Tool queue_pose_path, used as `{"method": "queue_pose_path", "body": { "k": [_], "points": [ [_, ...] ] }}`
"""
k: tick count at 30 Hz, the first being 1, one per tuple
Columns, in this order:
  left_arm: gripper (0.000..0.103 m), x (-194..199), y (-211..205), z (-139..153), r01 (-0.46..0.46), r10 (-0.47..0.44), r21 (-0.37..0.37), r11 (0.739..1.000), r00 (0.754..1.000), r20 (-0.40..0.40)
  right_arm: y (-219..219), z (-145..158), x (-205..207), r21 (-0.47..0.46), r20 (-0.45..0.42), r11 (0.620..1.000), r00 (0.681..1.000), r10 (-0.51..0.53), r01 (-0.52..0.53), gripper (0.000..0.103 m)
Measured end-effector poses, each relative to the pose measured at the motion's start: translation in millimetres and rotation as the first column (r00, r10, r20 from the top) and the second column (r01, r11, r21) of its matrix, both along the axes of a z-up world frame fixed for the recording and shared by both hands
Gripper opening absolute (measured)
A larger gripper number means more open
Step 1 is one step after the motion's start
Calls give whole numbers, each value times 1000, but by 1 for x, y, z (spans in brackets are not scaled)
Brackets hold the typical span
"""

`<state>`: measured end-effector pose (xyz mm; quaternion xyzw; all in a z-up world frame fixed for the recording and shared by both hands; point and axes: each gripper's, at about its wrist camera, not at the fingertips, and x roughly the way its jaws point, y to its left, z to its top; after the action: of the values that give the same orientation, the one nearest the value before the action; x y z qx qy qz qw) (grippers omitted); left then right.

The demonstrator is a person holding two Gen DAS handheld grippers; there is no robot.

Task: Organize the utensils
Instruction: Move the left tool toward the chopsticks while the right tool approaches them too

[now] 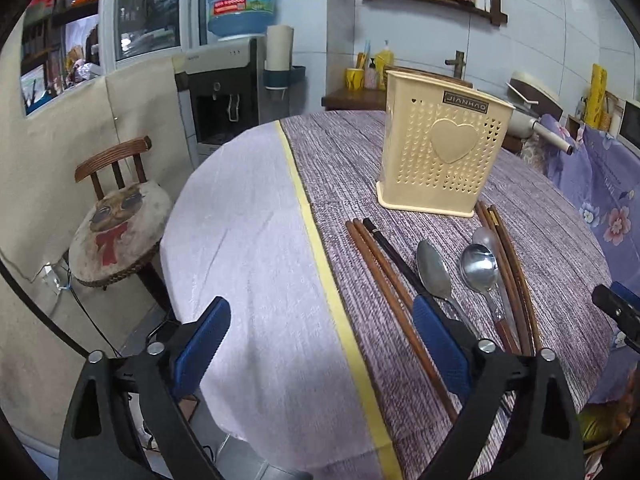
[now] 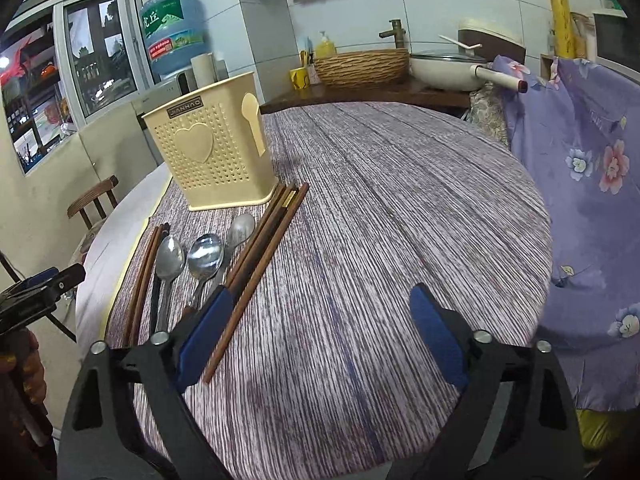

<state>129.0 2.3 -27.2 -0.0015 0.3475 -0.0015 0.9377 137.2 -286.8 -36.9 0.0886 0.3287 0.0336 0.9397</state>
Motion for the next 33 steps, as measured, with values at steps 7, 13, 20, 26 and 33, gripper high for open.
{"method": "queue_pose_path", "body": {
  "k": [7, 13, 20, 26, 33],
  "points": [
    [78, 30, -9, -7, 29, -29, -11, 1000, 998, -64, 12, -7, 60, 24, -113, 999, 993, 42, -40, 65],
    [76, 44, -21, -16, 33, -29, 32, 999, 994, -106, 37, -17, 89, -37, -171, 997, 983, 66, -73, 60],
    [76, 54, -26, -26, 19, -6, 98, 995, 992, -127, 39, -31, 102, -100, -208, 994, 978, 25, -47, 56],
    [76, 59, -15, -32, -14, 32, 121, 993, 988, -149, 22, -26, 106, -128, -214, 991, 977, 0, -28, 52],
    [75, 63, -7, -19, -43, 48, 42, 998, 991, -128, 7, -19, 114, -37, -216, 999, 976, 6, -14, 49]
  ]
}}
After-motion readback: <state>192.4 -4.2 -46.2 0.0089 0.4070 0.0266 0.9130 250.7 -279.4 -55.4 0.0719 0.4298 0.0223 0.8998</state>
